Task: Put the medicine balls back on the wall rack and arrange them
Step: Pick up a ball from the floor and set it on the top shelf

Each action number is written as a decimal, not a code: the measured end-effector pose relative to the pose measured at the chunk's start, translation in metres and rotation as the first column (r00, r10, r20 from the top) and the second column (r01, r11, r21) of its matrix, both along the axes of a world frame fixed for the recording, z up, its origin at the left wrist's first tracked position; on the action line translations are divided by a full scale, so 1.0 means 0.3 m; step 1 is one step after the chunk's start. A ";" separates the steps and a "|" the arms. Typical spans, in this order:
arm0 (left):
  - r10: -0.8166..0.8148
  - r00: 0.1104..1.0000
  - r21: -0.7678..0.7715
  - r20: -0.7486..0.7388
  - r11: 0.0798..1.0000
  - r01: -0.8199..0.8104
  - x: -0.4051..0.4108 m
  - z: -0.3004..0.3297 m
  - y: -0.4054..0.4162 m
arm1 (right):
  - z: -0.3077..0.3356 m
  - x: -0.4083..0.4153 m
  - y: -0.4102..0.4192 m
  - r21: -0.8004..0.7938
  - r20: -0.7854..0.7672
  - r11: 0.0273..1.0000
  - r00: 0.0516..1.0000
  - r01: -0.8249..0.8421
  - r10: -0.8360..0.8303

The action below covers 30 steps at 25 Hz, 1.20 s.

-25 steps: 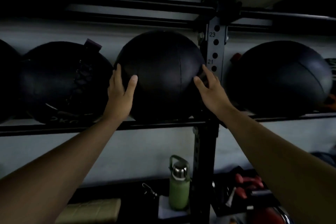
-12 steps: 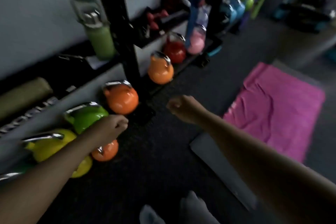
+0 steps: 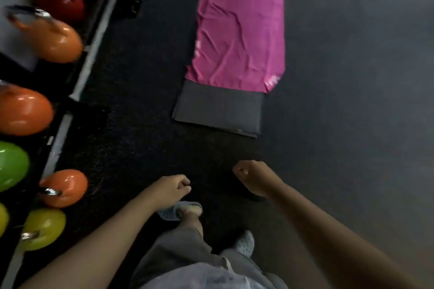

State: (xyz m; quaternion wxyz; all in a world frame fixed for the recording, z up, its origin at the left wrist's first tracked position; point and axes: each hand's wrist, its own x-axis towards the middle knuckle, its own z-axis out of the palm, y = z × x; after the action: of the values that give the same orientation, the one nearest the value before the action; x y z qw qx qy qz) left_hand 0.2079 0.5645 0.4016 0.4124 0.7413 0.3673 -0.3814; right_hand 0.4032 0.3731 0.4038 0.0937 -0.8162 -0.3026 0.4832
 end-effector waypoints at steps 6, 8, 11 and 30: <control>-0.203 0.979 -0.028 0.016 0.979 0.203 0.300 -0.018 -0.439 | -0.037 0.108 -0.528 -0.043 0.023 0.942 0.943 0.333 -0.333; -0.241 0.970 0.019 0.014 0.970 0.240 0.382 -0.038 -0.517 | -0.077 0.152 -0.586 -0.055 0.026 0.924 0.926 0.377 -0.376; -0.224 0.974 0.057 -0.017 0.973 0.225 0.500 -0.108 -0.566 | -0.162 0.230 -0.607 -0.088 0.009 0.901 0.905 0.424 -0.425; 0.827 0.518 -0.003 -0.220 0.530 -0.848 0.749 -1.855 -0.561 | -1.866 0.512 -0.573 -0.518 -0.162 0.274 0.221 0.810 -0.962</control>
State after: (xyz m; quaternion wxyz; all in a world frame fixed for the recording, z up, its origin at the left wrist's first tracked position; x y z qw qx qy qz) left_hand 0.4326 0.3961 -0.1548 0.5479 0.4083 0.6949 -0.2241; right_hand 0.5569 0.2011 -0.1559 0.2877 -0.7030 0.3429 0.5526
